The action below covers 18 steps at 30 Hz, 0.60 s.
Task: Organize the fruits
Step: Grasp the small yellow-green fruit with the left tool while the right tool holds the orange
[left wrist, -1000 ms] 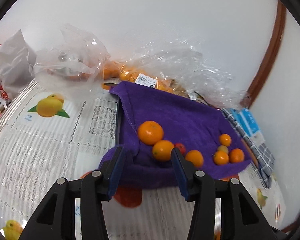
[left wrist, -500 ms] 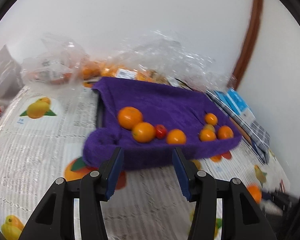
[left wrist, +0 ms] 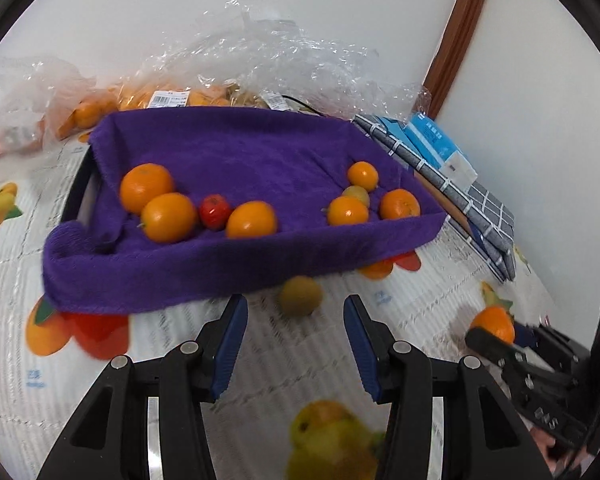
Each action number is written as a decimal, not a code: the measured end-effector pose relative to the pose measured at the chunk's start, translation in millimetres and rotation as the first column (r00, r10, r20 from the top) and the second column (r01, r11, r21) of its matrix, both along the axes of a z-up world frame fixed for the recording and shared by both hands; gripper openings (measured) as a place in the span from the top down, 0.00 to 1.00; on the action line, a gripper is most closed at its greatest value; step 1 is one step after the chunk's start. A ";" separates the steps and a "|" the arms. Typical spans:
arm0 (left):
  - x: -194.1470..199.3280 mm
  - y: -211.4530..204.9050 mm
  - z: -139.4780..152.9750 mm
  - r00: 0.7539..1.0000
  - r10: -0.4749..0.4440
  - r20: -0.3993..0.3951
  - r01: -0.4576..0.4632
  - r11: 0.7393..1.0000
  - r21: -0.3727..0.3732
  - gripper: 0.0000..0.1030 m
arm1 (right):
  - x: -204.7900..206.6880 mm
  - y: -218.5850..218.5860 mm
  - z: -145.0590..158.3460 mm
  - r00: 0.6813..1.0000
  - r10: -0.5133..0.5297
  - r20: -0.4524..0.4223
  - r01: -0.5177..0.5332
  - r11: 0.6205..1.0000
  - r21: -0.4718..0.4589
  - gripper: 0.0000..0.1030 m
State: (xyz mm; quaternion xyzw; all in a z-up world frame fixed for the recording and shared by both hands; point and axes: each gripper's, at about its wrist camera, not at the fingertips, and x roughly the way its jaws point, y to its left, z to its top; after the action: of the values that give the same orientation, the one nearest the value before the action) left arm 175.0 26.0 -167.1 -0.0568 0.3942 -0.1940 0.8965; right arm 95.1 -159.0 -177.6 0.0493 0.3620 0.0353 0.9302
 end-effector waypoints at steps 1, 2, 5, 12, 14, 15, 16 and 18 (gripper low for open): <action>3.0 -3.7 -0.5 1.000 0.009 -0.002 -0.009 1.000 0.008 0.54 | -0.2 -2.7 0.4 1.000 -0.002 0.003 0.002 1.000 0.018 0.59; 6.6 -7.4 -1.7 1.000 0.016 -0.011 -0.016 1.000 0.015 0.56 | -1.3 -4.6 0.4 1.000 -0.004 0.006 0.004 1.000 0.029 0.59; 15.2 -14.6 -6.8 0.998 0.048 -0.050 -0.046 0.999 0.025 0.65 | -3.1 -12.1 1.0 1.000 -0.009 0.017 0.008 0.997 0.072 0.59; 11.0 -19.6 -7.4 0.999 0.037 -0.032 -0.036 0.999 0.026 0.76 | -5.4 -8.8 0.0 1.000 0.016 0.024 -0.018 0.997 0.077 0.59; 6.3 -17.2 -2.1 0.999 0.033 0.003 -0.033 0.999 0.009 0.76 | -5.0 -7.8 0.9 0.999 0.025 0.025 -0.027 0.997 0.078 0.59; 5.2 -16.3 -0.8 0.999 0.034 0.010 -0.034 0.999 0.005 0.76 | -4.8 -7.3 0.9 0.999 0.031 0.026 -0.033 0.997 0.076 0.59; 5.6 -16.5 -0.5 0.999 0.036 0.011 -0.036 0.999 0.007 0.76 | -3.9 -5.8 0.7 0.999 0.037 0.021 -0.039 0.997 0.072 0.59; 6.3 -16.7 -0.4 0.999 0.041 0.012 -0.041 0.999 0.011 0.76 | -3.0 -3.0 0.8 0.999 0.042 0.020 -0.043 0.998 0.052 0.59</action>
State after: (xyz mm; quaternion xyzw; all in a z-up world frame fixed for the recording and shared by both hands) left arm 181.4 9.4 -167.5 -0.0586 0.3888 -0.1735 0.9030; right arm 92.1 -162.0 -176.8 0.0657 0.3533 0.0650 0.9309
